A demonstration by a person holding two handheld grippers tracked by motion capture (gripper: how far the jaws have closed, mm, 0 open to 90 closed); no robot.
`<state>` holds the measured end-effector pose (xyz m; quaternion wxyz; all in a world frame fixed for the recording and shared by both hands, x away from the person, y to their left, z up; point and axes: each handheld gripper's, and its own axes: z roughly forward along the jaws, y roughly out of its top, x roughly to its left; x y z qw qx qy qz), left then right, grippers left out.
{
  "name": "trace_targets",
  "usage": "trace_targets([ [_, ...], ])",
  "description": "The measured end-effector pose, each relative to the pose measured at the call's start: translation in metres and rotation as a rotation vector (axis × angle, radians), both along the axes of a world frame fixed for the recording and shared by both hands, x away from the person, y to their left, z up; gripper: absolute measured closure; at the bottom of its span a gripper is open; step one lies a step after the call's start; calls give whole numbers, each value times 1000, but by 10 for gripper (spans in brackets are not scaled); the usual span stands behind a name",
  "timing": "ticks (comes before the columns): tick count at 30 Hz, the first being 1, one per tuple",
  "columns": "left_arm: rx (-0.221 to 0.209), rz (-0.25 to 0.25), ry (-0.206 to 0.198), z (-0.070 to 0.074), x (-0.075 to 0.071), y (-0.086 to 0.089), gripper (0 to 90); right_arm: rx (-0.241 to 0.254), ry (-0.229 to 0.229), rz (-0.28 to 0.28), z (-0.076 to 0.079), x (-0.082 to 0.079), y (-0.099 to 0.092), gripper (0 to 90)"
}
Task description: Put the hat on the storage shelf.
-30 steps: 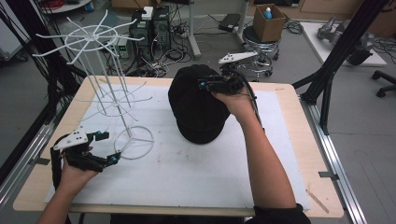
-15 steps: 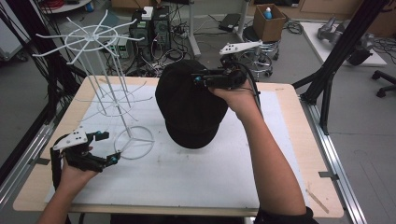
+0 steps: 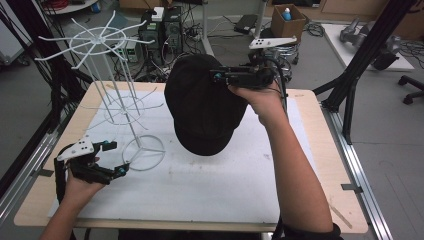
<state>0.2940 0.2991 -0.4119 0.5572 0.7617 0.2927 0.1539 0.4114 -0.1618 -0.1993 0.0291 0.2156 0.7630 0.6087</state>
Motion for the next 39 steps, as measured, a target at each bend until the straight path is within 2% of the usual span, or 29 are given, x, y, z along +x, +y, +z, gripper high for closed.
trace_targets([
  [7, 1, 0, -2, 0, 0, -1, 17, -10, -24, 4, 17, -3, -3, 714],
  [11, -1, 1, -1, 0, 0, 0, 17, 0, -41, 8, 26, -5, -3, 714],
  [14, -1, 2, 0, 0, 0, 0, 17, 7, -45, 17, 33, -6, -3, 714],
  [21, -2, 2, 0, 0, 0, 0, 17, -10, -50, 39, 44, -7, 0, 714],
  [28, -1, 2, -1, 0, 0, 0, 17, 0, -54, 63, 56, -9, 3, 714],
  [30, -2, 2, 0, 0, 0, 0, 17, 1, -61, 78, 63, -11, 5, 714],
  [34, -3, 3, 0, 0, 0, 0, 17, -15, -67, 82, 72, -12, 5, 714],
  [39, -3, 5, -2, 0, 0, 1, 17, -9, -78, 74, 86, -14, 3, 714],
])
